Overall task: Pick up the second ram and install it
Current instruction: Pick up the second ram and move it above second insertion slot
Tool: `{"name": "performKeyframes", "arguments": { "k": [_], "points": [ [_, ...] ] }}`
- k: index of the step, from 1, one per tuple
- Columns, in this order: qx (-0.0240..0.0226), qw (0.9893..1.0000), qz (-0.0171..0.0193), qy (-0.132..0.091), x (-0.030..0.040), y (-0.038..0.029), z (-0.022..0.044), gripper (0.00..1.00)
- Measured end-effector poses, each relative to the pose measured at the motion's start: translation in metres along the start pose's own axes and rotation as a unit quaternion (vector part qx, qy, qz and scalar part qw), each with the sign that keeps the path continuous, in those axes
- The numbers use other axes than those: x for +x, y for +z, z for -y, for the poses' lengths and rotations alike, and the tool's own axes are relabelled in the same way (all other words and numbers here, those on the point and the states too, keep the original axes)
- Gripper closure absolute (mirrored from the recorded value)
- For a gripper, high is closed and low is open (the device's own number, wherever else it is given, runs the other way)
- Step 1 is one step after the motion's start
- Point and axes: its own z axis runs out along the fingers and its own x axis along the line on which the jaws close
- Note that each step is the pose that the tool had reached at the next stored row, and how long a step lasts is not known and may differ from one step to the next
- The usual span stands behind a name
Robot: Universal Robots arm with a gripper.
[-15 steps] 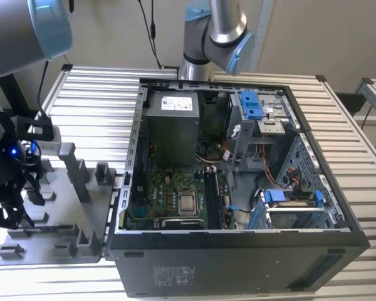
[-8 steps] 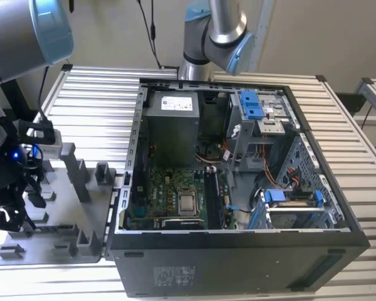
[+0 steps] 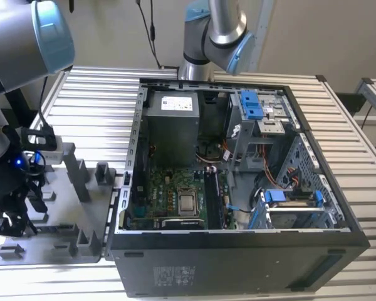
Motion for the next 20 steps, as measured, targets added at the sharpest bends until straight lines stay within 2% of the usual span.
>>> {"name": "performKeyframes", "arguments": {
  "k": [3, 11, 16, 20],
  "points": [
    [0.0018, 1.0, -0.0001, -0.008, 0.0002, 0.0035, 0.0002, 0.52],
    [0.0129, 0.9998, 0.0, -0.014, 0.0, 0.0153, -0.0033, 0.52],
    [0.0152, 0.9998, -0.0003, -0.014, -0.0004, 0.0198, -0.0046, 0.52],
    [0.0152, 0.9998, -0.0005, -0.014, -0.0005, 0.0201, -0.0048, 0.52]
  ]
}}
